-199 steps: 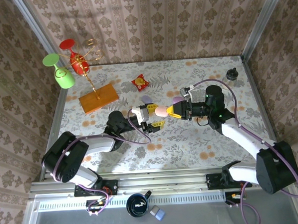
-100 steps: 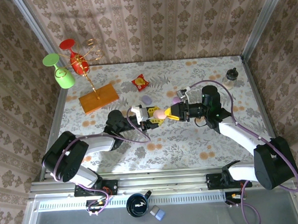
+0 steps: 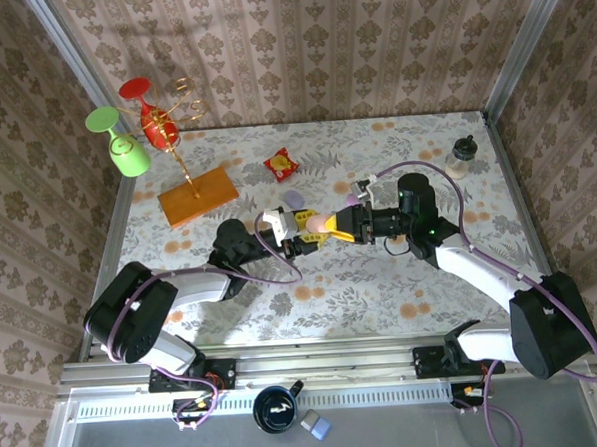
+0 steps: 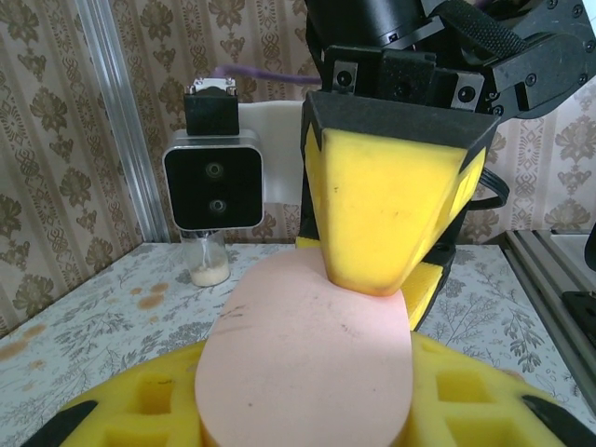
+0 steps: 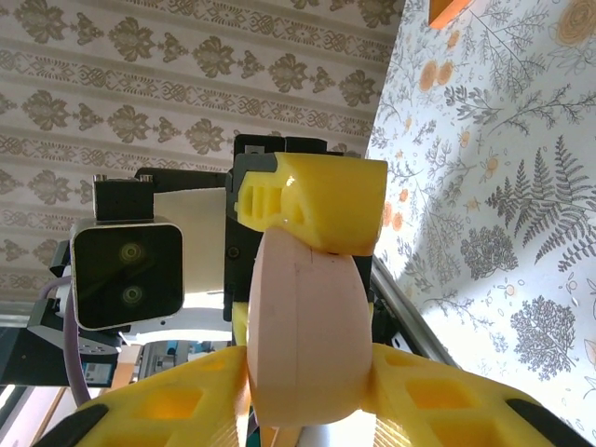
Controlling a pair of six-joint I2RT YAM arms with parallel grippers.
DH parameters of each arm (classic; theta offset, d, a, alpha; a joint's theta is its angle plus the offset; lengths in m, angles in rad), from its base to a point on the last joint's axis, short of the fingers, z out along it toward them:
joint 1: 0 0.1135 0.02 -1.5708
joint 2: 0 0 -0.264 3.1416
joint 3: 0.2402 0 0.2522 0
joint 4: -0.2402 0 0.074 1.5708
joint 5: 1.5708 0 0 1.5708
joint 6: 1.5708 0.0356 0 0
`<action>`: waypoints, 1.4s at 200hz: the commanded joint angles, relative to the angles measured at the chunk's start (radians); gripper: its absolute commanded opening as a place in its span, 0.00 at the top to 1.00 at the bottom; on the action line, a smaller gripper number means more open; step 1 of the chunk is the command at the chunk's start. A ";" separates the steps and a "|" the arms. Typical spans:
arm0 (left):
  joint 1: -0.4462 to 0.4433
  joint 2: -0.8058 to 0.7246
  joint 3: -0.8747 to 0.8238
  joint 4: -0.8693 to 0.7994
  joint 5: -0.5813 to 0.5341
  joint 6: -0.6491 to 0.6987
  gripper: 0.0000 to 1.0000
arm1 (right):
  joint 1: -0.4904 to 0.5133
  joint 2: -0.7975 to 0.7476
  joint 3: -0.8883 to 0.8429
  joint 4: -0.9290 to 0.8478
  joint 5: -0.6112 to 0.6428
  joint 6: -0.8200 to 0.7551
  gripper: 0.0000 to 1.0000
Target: Insert wireless bluetooth earbuds into charging case
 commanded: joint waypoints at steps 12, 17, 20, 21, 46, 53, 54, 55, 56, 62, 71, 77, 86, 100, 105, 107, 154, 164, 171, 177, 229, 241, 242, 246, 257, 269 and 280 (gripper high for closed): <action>-0.006 -0.023 -0.014 0.026 0.021 0.026 0.77 | 0.004 0.027 -0.003 0.094 0.067 0.069 0.64; -0.006 -0.024 -0.015 0.026 0.022 0.026 0.77 | 0.004 0.032 -0.007 0.119 0.065 0.082 0.64; -0.005 -0.024 -0.015 0.026 0.022 0.026 0.77 | 0.004 0.036 -0.008 0.129 0.065 0.089 0.64; -0.006 -0.023 -0.016 0.026 0.022 0.026 0.77 | 0.004 0.036 -0.009 0.131 0.065 0.090 0.64; -0.007 -0.028 -0.022 0.026 0.023 0.029 0.77 | 0.004 0.038 -0.013 0.129 0.084 0.086 0.66; -0.007 -0.032 -0.025 0.026 0.018 0.033 0.77 | 0.004 0.037 -0.015 0.128 0.085 0.086 0.67; -0.007 -0.032 -0.025 0.024 0.017 0.033 0.77 | 0.004 0.037 -0.015 0.128 0.084 0.086 0.68; -0.007 -0.032 -0.026 0.023 0.015 0.034 0.77 | 0.004 0.037 -0.014 0.128 0.084 0.087 0.68; -0.007 -0.033 -0.026 0.023 0.015 0.035 0.77 | 0.004 0.036 -0.014 0.128 0.084 0.087 0.68; -0.005 -0.035 -0.028 0.016 0.012 0.039 0.77 | 0.004 0.035 -0.013 0.126 0.083 0.087 0.70; -0.007 -0.040 -0.028 0.004 0.005 0.047 0.76 | 0.004 0.029 -0.013 0.123 0.082 0.086 0.74; -0.006 -0.043 -0.028 -0.003 0.002 0.051 0.76 | 0.004 0.024 -0.013 0.120 0.082 0.086 0.77; -0.006 -0.045 -0.028 -0.012 -0.002 0.058 0.74 | 0.004 0.018 -0.012 0.112 0.084 0.081 0.81; -0.004 -0.053 -0.031 -0.025 -0.010 0.068 0.58 | 0.004 0.011 -0.010 0.113 0.084 0.085 0.84; -0.002 -0.059 -0.034 -0.028 -0.013 0.072 0.50 | 0.004 0.009 -0.010 0.125 0.080 0.094 0.84; -0.001 -0.062 -0.037 -0.028 -0.014 0.073 0.47 | 0.004 0.007 -0.011 0.132 0.078 0.099 0.85; 0.044 -0.138 -0.095 0.032 -0.029 0.011 0.24 | 0.003 0.037 -0.024 0.423 0.034 0.330 0.87; 0.053 -0.144 -0.096 0.044 -0.016 -0.007 0.26 | 0.004 0.057 -0.024 0.501 0.025 0.394 0.87; 0.057 -0.146 -0.092 0.046 -0.006 -0.023 0.26 | 0.004 0.069 -0.023 0.550 0.021 0.438 0.88; 0.063 -0.148 -0.087 0.045 0.002 -0.036 0.27 | 0.006 0.078 -0.023 0.586 0.021 0.464 0.88; 0.083 -0.112 -0.033 0.058 0.053 -0.110 0.29 | 0.034 0.189 -0.055 0.865 0.039 0.641 0.90; 0.083 -0.104 -0.021 0.056 0.062 -0.117 0.31 | 0.040 0.210 -0.059 0.912 0.038 0.670 0.91; 0.083 -0.103 -0.020 0.055 0.063 -0.118 0.31 | 0.041 0.210 -0.059 0.913 0.037 0.671 0.91; 0.083 -0.100 -0.016 0.056 0.065 -0.122 0.31 | 0.045 0.215 -0.062 0.913 0.036 0.674 0.91; 0.083 -0.094 -0.008 0.057 0.074 -0.135 0.32 | 0.050 0.228 -0.068 0.916 0.033 0.673 0.92; 0.083 -0.089 0.000 0.057 0.087 -0.151 0.34 | 0.054 0.236 -0.073 0.926 0.030 0.676 0.93; 0.083 -0.086 0.003 0.058 0.092 -0.160 0.36 | 0.058 0.236 -0.075 0.927 0.025 0.674 0.93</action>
